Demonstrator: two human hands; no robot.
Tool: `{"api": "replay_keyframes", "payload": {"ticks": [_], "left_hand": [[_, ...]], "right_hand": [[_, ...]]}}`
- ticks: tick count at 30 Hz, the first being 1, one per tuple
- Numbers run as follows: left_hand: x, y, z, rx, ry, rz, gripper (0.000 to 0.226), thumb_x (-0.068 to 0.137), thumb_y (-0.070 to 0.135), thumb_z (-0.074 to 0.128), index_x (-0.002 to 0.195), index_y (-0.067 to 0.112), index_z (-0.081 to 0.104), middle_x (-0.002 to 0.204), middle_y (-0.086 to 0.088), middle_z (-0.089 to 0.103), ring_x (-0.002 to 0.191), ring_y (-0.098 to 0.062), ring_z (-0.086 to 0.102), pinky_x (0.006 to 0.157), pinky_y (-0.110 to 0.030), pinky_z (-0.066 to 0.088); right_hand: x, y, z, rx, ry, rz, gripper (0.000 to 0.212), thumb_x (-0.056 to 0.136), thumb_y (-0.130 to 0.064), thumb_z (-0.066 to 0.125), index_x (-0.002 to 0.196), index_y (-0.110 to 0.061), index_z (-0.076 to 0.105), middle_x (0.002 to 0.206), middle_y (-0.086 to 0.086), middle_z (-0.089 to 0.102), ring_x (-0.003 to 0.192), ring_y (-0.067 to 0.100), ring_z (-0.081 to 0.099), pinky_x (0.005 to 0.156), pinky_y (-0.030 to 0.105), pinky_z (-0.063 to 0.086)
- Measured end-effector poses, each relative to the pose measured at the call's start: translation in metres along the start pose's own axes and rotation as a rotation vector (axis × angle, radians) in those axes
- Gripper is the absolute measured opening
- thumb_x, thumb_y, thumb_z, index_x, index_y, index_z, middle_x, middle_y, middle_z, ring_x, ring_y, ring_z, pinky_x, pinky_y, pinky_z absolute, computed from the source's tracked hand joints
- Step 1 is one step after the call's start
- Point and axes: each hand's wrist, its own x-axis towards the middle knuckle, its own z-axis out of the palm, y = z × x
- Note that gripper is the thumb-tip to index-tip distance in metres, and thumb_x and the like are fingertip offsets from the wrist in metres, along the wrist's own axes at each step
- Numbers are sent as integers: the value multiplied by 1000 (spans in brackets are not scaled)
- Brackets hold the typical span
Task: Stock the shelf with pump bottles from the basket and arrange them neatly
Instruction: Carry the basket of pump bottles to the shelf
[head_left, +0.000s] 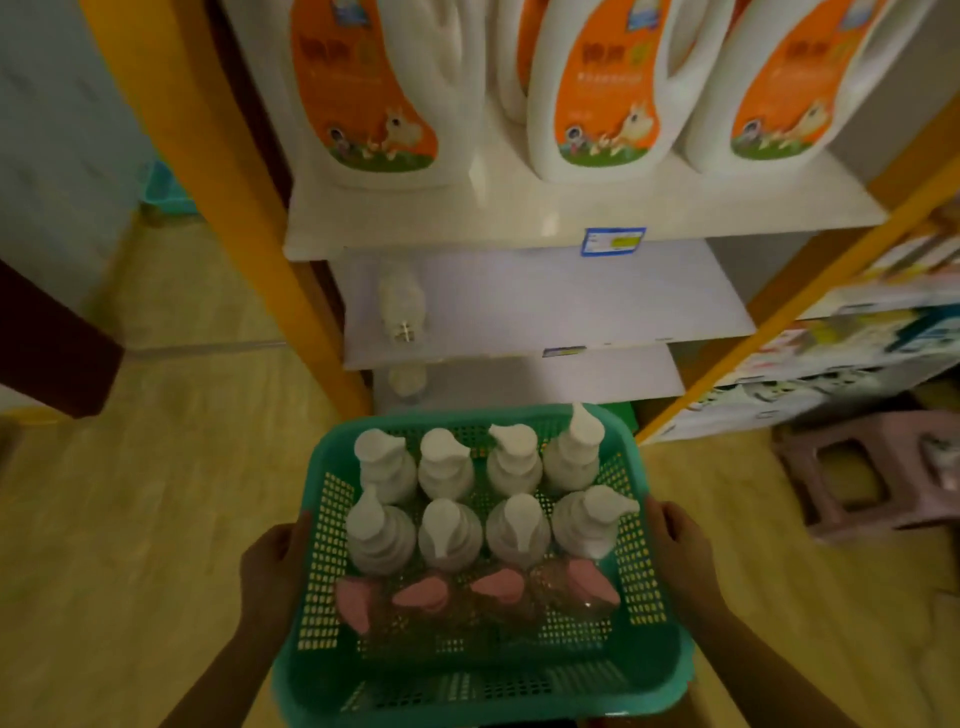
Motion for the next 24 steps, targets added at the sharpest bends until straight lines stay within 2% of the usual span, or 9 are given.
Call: {"api": "replay_keyframes", "payload": {"ticks": [4,7,10,14,17,21,24], "left_hand": [[-3,16,41,7,-57,13,42,91,35,47,70,3,64,64,-14,62,61,-25,57,61,-39,46],[-4,25,65,4,-85,43,43,91,32,48,69,-1,63,65,-18,63,62,-26,57,62,-41,47],[-6,32,84,4,-103,59,43,91,30,49,61,1,58,60,-18,60,58,-24,53,56,-37,43],[-11,32,114,-20,-107,53,46,91,29,49,49,10,47,50,-10,50,50,-18,43,48,-31,34],[-12,26,136,-34,-91,19,49,92,30,48,49,7,41,49,-11,45,50,-18,38,48,-30,31],[-13,16,173,-15,-58,2,48,92,31,46,51,7,40,49,-12,42,50,-16,36,47,-31,28],[-13,6,199,13,-35,-15,53,93,31,46,53,-4,47,51,-24,49,51,-17,41,48,-32,29]], "right_hand": [[16,27,-29,19,45,57,30,94,-29,46,76,-9,60,64,4,58,59,14,50,50,27,35],[27,46,-41,9,63,93,28,94,-29,45,76,-13,59,63,0,55,60,13,48,50,27,35],[37,66,-48,6,95,122,25,94,-28,44,79,-13,58,66,-2,56,67,15,50,54,28,37],[54,86,-55,-34,84,110,26,94,-29,45,83,-11,60,75,8,59,72,20,53,67,31,39],[70,102,-59,-40,69,118,34,94,-33,43,84,-6,61,77,12,61,72,23,54,65,33,40],[95,128,-62,-62,42,151,30,96,-30,37,90,-10,59,82,10,57,78,25,54,70,32,39],[114,147,-66,-101,-16,171,27,97,-27,35,87,-11,55,80,11,57,75,26,54,60,30,36]]}}
